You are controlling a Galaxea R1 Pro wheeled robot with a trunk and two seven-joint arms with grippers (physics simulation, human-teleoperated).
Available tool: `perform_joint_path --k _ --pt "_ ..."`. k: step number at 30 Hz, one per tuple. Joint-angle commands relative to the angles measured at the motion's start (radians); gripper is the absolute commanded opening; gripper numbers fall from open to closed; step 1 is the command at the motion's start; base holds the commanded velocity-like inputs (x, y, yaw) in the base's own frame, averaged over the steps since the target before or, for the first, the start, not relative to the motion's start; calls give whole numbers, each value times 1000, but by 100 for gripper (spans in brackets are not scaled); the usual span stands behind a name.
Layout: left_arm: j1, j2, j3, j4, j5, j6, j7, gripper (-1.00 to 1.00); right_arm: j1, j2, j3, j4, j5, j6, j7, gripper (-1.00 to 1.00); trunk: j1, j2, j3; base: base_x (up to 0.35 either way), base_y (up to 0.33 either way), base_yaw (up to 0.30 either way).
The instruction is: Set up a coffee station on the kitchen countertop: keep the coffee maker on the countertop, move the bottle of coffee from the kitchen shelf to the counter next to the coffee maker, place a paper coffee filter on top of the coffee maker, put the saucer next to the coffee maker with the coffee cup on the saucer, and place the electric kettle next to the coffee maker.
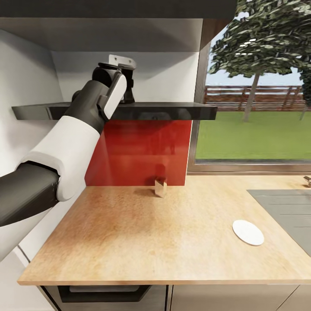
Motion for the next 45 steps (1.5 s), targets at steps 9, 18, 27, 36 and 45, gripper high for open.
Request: perform_joint_path --k 9,18,27,36,45 --pt "-1 0 -2 0 11 3 8 100 17 -1 -8 0 10 3 -2 100 1 -2 -2 42 0 0" --pt "-1 0 -1 1 11 4 8 100 17 -1 -8 0 10 2 -2 100 1 -2 -2 53 0 0" --pt "-1 0 -1 1 11 5 8 100 17 -1 -8 0 10 2 -2 100 1 -2 -2 175 0 0" --pt "-1 0 0 1 11 5 8 100 17 -1 -8 0 10 3 -2 100 1 -2 -2 49 0 0" --pt "-1 0 -2 1 11 5 8 100 17 -1 -8 0 10 3 -2 100 1 -2 -2 118 0 0"
